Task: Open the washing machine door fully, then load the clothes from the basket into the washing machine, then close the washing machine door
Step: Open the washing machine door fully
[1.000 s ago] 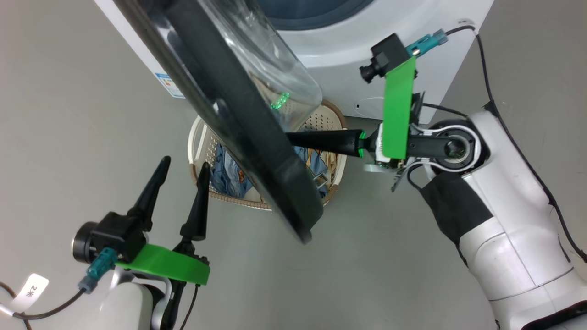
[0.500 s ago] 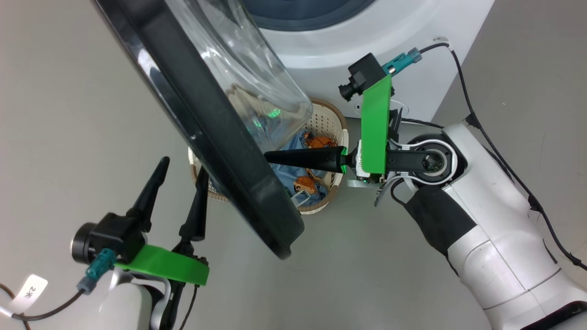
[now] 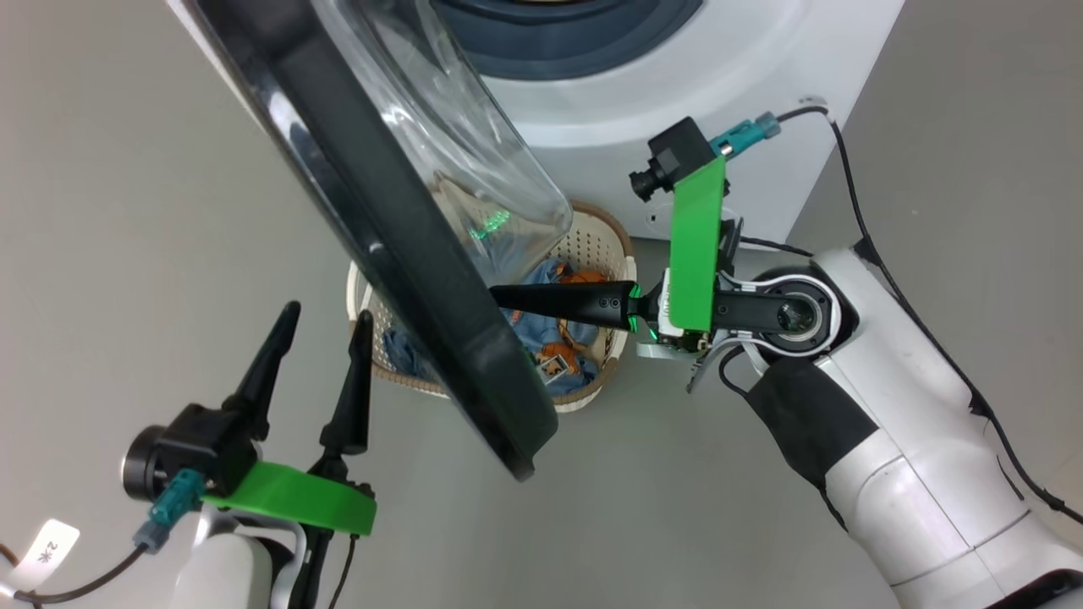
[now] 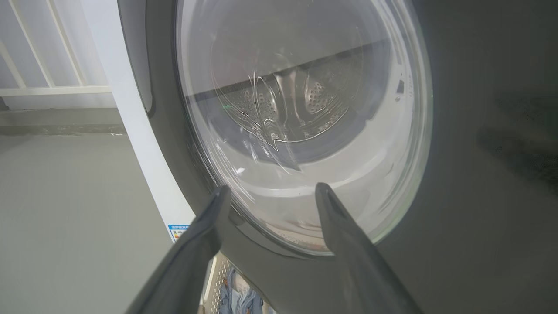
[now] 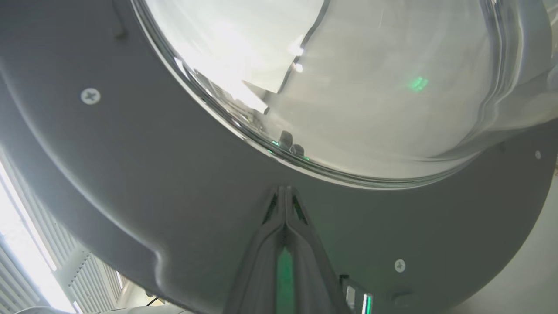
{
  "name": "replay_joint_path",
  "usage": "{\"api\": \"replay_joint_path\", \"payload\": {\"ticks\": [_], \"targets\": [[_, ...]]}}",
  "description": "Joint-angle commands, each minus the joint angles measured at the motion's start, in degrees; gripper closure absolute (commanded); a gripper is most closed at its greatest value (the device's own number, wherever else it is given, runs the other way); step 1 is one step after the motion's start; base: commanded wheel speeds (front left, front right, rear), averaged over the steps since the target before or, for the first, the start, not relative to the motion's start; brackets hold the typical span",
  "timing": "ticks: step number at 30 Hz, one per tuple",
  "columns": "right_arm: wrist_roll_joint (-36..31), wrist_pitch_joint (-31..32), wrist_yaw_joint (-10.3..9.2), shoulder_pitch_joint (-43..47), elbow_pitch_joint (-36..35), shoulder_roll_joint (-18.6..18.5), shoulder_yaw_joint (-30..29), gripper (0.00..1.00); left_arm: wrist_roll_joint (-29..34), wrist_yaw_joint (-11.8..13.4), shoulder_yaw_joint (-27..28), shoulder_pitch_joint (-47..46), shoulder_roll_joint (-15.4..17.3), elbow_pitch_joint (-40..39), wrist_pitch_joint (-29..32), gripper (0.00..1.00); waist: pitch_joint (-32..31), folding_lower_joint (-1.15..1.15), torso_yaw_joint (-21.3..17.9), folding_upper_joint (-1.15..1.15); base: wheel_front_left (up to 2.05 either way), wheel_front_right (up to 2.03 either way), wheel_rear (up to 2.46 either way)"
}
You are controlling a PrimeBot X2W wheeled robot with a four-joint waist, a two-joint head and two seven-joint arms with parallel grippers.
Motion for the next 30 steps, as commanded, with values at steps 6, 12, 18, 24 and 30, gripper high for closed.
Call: {"api": "replay_joint_path", "payload": {"ticks": [6, 12, 18, 24, 30], "targets": [[1.36, -2.05, 0.10, 3.73, -2.58, 0.35, -1.74, 1.00, 1.45, -0.09, 2.74, 1.36, 1.48, -1.08, -0.36, 0.00, -2.85, 0.00, -1.11, 0.00, 0.00, 0.00, 0.00], [2.25, -4.15, 0.10, 7.22, -3.89, -0.94, -3.24, 1.00, 2.17, -0.09, 3.60, 2.82, 1.80, -1.37, -0.36, 0.00, -5.19, 0.00, -2.86, 0.00, 0.00, 0.00, 0.00], [1.89, -7.70, 0.10, 11.02, -6.10, -1.95, -4.17, 1.00, 2.40, -0.09, 5.00, 4.98, 2.37, -1.73, -0.36, 0.00, -7.41, 0.00, -5.81, 0.00, 0.00, 0.00, 0.00], [-3.24, -14.87, 0.10, 13.42, -10.08, -3.43, -5.19, 0.00, 2.47, -0.09, 6.01, 5.83, 2.53, -1.93, -0.36, 0.00, -8.18, 0.00, -7.71, 0.00, 0.00, 0.00, 0.00], [-9.81, -23.55, 0.10, 16.04, -16.10, -4.55, -6.74, 0.00, 2.54, -0.09, 6.72, 6.19, 2.66, -2.15, -0.36, 0.00, -8.49, 0.00, -8.82, 0.00, 0.00, 0.00, 0.00]]}}
